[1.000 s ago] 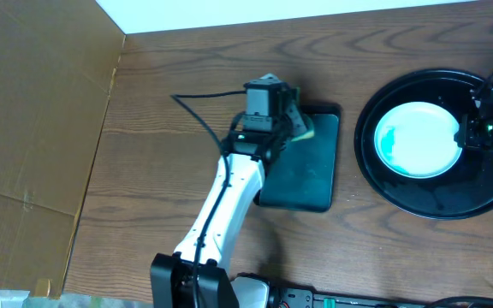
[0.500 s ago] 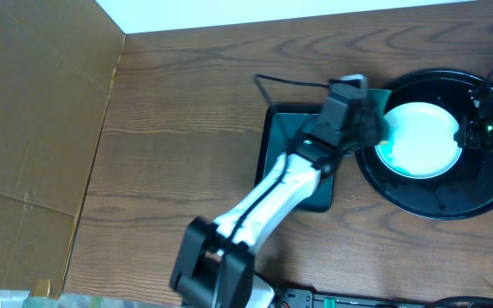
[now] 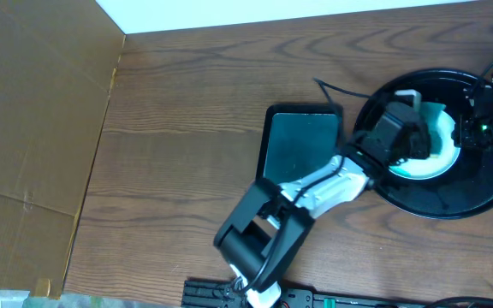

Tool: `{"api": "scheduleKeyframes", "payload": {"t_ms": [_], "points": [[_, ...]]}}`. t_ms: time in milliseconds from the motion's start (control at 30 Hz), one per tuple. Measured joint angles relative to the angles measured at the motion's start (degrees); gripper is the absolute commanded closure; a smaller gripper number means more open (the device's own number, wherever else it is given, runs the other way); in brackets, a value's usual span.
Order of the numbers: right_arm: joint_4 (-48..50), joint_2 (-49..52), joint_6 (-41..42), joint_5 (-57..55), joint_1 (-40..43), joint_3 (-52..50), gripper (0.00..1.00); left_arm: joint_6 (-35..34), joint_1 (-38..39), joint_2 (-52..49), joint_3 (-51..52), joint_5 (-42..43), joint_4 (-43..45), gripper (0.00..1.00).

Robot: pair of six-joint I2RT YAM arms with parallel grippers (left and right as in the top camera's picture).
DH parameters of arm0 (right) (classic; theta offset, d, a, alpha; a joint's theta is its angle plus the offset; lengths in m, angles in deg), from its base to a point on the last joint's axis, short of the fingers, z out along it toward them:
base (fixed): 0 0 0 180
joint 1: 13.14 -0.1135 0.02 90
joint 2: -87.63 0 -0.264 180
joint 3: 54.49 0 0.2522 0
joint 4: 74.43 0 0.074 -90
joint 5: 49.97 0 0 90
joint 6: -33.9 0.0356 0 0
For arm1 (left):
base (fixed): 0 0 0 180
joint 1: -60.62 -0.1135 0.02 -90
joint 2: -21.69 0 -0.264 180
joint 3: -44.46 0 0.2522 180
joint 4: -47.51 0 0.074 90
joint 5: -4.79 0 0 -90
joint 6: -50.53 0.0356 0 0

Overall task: Clean dirty plates on tray and stack at the side
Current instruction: 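Swing the left gripper with the sponge over to the last plate, then scrub the plate's green smear with the sponge while the right gripper holds the rim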

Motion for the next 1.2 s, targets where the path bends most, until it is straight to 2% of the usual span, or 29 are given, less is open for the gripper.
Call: {"api": "scheduleKeyframes", "payload": {"t_ms": [433, 700, 833, 1067, 1200], "points": [[0.0, 0.0, 0.0, 0.0, 0.0, 0.0, 0.99, -0.6, 0.6, -5.8, -0.5, -13.7, -3.9, 0.93], [0.0, 0.0, 0.0, 0.0, -0.3, 0.0, 0.99, 4.1, 0.0, -5.0, -1.6, -22.2, -10.6, 0.93], [0.0, 0.1, 0.0, 0.3, -0.4, 0.0, 0.99, 7.2, -2.2, -3.4, -1.4, -23.6, -12.4, 0.93], [0.1, 0.1, 0.0, 0.5, -0.6, 0.0, 0.99, 8.8, -4.5, 2.2, -1.0, -25.9, -12.5, 0.93], [0.1, 0.1, 0.0, 0.5, -0.6, 0.0, 0.99, 8.3, -5.4, 3.7, -1.0, -22.9, -10.8, 0.93]]}}
